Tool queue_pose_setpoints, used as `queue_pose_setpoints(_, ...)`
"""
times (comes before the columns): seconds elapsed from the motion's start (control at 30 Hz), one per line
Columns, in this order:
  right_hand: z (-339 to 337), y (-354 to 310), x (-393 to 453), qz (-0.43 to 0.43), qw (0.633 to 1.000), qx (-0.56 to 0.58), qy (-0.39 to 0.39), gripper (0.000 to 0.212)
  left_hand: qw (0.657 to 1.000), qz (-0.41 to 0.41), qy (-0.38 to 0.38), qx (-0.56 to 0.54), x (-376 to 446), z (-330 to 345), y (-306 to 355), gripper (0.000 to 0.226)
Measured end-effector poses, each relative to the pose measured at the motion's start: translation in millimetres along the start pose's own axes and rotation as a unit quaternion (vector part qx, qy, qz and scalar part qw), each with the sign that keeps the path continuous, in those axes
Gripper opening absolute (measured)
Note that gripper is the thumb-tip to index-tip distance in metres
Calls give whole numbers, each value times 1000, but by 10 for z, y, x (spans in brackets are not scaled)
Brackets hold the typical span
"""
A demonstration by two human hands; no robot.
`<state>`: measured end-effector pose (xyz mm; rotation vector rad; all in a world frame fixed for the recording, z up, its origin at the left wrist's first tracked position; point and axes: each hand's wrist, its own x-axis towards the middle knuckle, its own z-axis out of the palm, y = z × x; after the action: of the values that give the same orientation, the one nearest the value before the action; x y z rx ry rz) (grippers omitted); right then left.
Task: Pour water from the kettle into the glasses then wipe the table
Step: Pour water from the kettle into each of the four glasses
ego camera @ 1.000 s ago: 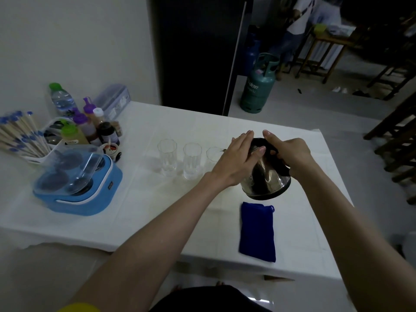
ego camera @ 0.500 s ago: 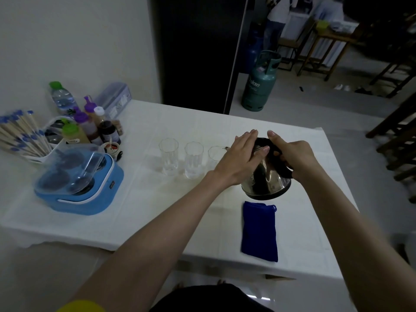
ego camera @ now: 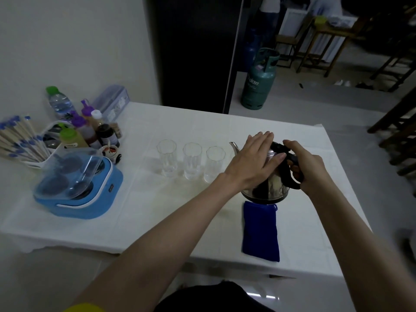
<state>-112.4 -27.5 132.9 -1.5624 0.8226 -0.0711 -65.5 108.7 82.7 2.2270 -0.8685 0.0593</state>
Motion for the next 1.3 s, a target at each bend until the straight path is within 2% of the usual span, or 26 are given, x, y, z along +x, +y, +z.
queue_pose_setpoints(0.3, -315, 42, 71, -4, 1000, -1, 23, 33, 1000, 12, -15, -19, 108, 223, 201, 69)
queue_pose_setpoints(0.5, -428, 47, 184, -5, 999, -31, 35, 40, 998, -11, -33, -49, 156, 336, 261, 67)
queue_pose_setpoints(0.63, -424, 24, 282, -26, 996, -81, 41, 55, 996, -41, -37, -76, 149, 361, 260, 67)
queue_pose_setpoints(0.77, -377, -39, 340, -73, 983, -159, 48, 48, 992, -76, -49, -92, 116, 354, 240, 67)
queue_pose_setpoints(0.9, -324, -86, 389, -110, 966, -228, 49, 51, 987, -102, -53, -109, 106, 360, 199, 69)
queue_pose_setpoints(1.3, -268, -153, 504, -149, 945, -288, 41, 55, 982, -129, -37, -131, 125, 395, 209, 69)
